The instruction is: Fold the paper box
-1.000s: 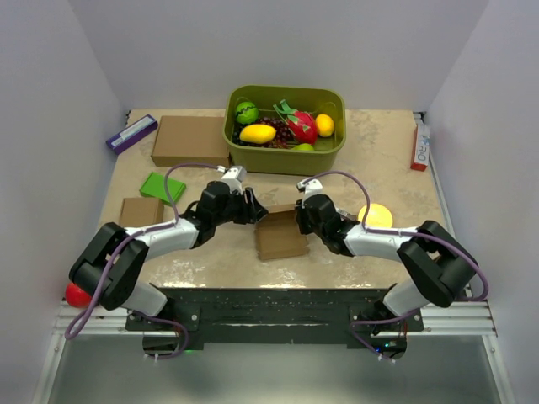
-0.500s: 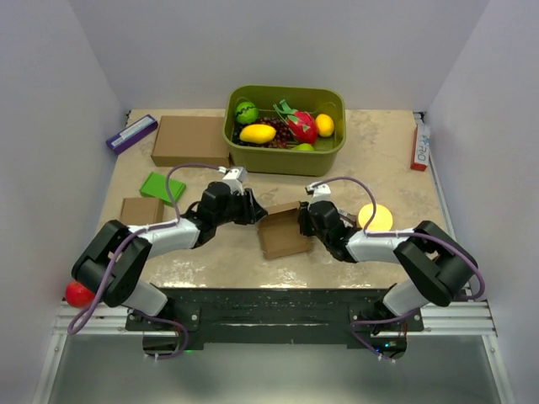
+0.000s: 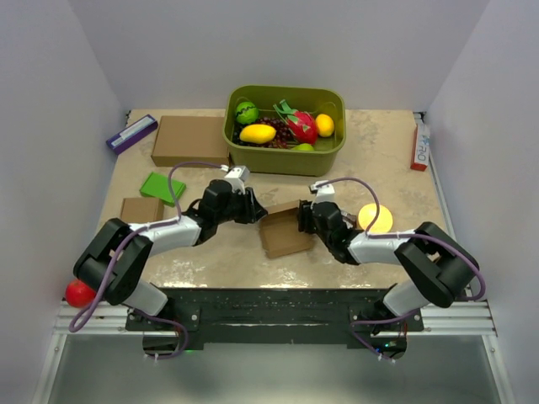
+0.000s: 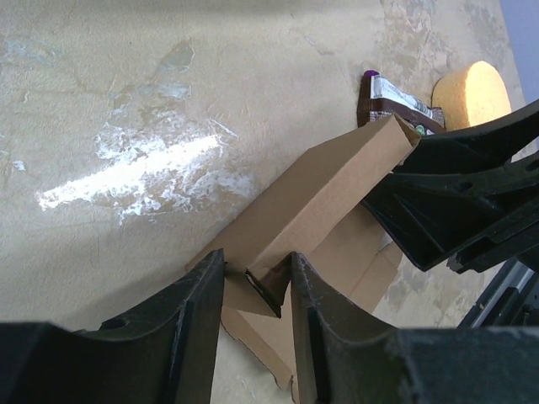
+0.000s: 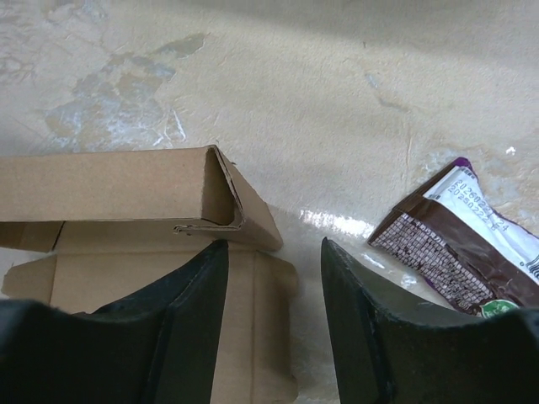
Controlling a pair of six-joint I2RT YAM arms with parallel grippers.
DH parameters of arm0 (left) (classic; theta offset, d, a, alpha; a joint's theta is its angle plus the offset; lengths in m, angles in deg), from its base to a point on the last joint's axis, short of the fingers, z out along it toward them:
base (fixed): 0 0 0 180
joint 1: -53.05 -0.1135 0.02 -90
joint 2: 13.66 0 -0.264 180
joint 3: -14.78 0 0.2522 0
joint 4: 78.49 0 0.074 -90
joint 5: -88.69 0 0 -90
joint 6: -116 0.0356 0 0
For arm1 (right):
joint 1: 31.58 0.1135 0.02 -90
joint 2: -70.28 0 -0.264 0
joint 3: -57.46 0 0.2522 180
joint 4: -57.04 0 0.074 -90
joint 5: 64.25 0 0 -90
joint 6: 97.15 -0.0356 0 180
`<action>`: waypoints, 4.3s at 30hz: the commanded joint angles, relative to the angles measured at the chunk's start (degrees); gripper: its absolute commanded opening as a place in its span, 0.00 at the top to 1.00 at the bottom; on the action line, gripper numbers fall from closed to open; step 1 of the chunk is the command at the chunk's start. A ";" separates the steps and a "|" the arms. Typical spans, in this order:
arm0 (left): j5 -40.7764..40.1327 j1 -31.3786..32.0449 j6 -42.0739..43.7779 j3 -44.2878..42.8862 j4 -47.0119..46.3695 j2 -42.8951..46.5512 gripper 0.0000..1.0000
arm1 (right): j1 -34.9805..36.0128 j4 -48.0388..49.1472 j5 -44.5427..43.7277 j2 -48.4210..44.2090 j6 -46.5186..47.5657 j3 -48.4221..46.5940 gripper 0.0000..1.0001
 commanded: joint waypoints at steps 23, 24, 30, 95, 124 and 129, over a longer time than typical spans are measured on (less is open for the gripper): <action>1.13 -1.13 5.48 -6.26 7.24 -2.44 0.64 | -5.33 20.81 10.06 5.98 8.18 0.97 0.49; 1.66 -1.22 5.74 -6.70 7.42 -2.79 0.64 | -5.42 21.17 10.23 6.50 8.18 0.97 0.49; 3.33 -2.28 6.36 -8.55 8.56 -4.20 0.64 | -6.38 25.39 12.69 8.70 10.64 0.79 0.47; 7.02 -3.95 2.75 -7.06 2.58 -4.03 0.69 | -1.46 -13.10 -14.81 19.17 -15.90 -15.73 1.00; 5.27 -3.95 2.40 -6.79 3.72 1.07 0.31 | -1.02 -26.80 -2.17 -7.27 -9.22 -8.88 0.40; 0.62 -3.95 5.20 -7.76 8.02 5.19 0.23 | -1.02 -31.45 0.21 -17.46 -11.06 -7.39 0.32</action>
